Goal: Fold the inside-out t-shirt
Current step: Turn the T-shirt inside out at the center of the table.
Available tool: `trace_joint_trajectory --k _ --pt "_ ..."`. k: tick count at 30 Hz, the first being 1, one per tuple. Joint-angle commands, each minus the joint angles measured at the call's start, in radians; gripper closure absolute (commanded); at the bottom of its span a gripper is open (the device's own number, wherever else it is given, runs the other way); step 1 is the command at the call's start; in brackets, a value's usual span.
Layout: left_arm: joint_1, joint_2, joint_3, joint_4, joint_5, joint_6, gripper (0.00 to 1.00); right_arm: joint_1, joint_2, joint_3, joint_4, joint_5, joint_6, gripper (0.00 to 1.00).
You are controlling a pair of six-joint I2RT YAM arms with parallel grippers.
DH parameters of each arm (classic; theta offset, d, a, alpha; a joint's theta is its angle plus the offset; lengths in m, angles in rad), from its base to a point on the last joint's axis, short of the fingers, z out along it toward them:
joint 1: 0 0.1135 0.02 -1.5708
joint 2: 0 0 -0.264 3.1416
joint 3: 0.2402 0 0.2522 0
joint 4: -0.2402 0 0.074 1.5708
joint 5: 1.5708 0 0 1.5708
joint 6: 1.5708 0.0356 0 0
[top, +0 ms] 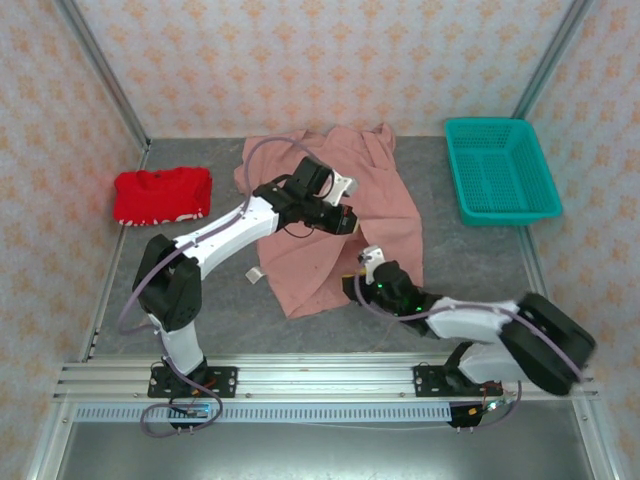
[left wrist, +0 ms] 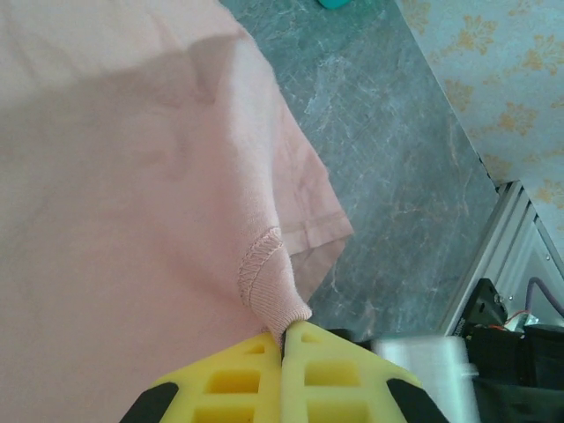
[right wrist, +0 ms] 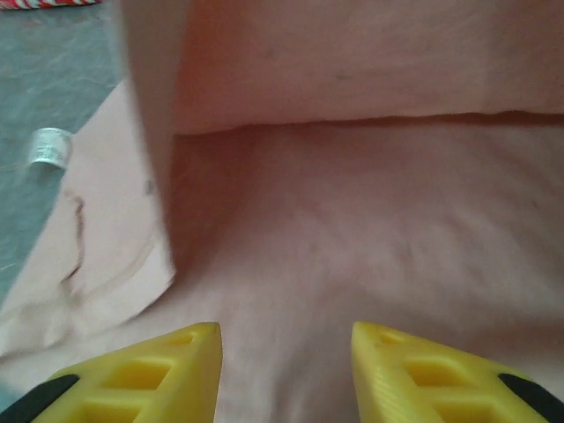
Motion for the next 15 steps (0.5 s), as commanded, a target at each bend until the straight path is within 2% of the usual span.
trace_joint_trajectory --k 1,5,11,15 --pt "0.010 -0.060 0.071 -0.124 -0.017 0.010 1.00 0.010 0.207 0.051 0.322 0.142 -0.095 0.62" --pt "0.019 -0.094 0.120 -0.180 -0.018 0.036 1.00 0.010 0.374 0.093 0.491 0.258 -0.149 0.70" --pt "0.029 -0.146 0.147 -0.205 0.005 0.040 1.00 0.008 0.442 0.213 0.361 0.288 -0.263 0.72" --pt "0.028 -0.193 0.133 -0.202 0.008 0.034 1.00 -0.047 0.468 0.266 0.342 0.277 -0.214 0.72"
